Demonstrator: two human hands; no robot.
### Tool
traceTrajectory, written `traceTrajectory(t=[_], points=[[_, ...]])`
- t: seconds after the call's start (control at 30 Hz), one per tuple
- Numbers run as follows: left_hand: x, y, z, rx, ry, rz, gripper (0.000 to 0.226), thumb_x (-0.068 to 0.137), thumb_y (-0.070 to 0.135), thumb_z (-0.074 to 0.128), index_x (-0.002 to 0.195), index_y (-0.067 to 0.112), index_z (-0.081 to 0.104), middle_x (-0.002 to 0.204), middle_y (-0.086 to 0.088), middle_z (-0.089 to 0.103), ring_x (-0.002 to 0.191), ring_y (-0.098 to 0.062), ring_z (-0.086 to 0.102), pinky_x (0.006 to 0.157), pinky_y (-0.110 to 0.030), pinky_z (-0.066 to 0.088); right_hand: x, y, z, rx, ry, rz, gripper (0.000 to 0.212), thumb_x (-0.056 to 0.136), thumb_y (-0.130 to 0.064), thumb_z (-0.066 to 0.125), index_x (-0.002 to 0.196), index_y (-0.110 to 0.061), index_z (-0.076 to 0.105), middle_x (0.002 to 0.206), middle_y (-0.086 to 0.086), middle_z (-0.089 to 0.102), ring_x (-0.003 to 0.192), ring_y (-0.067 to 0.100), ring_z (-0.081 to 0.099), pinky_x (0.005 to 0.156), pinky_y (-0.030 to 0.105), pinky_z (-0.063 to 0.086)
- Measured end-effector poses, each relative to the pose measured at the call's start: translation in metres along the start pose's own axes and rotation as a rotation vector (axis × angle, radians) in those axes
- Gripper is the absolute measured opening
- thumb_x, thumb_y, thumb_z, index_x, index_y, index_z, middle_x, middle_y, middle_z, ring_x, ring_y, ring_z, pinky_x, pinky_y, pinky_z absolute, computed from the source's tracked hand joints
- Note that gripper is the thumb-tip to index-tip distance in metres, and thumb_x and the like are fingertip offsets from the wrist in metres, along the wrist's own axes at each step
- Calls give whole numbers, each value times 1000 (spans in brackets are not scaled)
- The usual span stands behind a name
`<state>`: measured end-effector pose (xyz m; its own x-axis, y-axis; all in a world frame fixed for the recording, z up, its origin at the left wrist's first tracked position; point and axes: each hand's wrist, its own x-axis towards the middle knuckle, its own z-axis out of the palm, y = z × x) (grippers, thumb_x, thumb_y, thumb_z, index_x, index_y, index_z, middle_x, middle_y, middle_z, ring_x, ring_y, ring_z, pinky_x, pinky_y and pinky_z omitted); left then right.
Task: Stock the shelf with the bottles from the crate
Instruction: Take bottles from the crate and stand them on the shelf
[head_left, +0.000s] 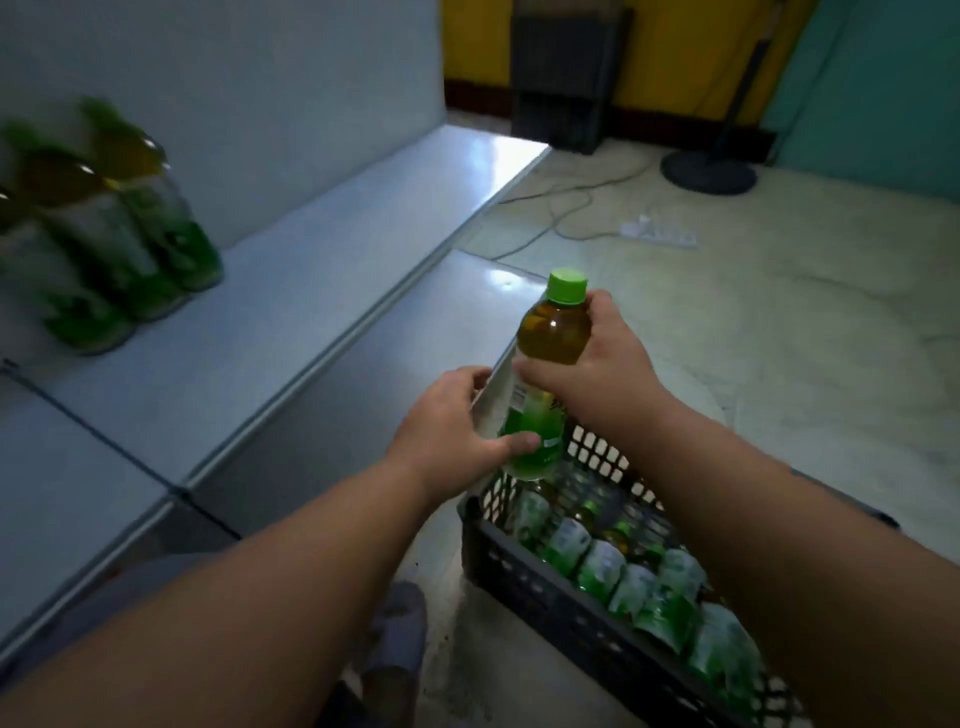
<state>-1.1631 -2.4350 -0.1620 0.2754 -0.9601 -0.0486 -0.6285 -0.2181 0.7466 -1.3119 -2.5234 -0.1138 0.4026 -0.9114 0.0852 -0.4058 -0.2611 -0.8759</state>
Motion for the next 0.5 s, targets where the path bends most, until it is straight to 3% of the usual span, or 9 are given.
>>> traceTrajectory(t=[0.1,0.3,0.5], points=[[-20,-3,-52,-46,78,-1,100,59,58,86,143,26,42,137,5,51,122,-13,50,102,-39,47,-6,-65,22,32,-13,-133,64,74,-30,86,122,-30,43,104,-15,56,94,3,57,81,26,49],[-42,-19,-122,-2,241,-26,95,64,60,84,142,35,37,145,10,47,127,-11,47,96,-31,47,4,-148,72,9,-104,-301,65,74,-35,85,122,-30,40,102,-18,53,90,2,56,73,18,46],[-19,-37,-156,86,337,-34,96,67,63,80,145,32,34,148,9,44,132,-11,44,100,-27,41,49,-168,119,21,-142,-355,64,75,-37,85,119,-36,38,99,-21,53,87,1,56,82,28,51]])
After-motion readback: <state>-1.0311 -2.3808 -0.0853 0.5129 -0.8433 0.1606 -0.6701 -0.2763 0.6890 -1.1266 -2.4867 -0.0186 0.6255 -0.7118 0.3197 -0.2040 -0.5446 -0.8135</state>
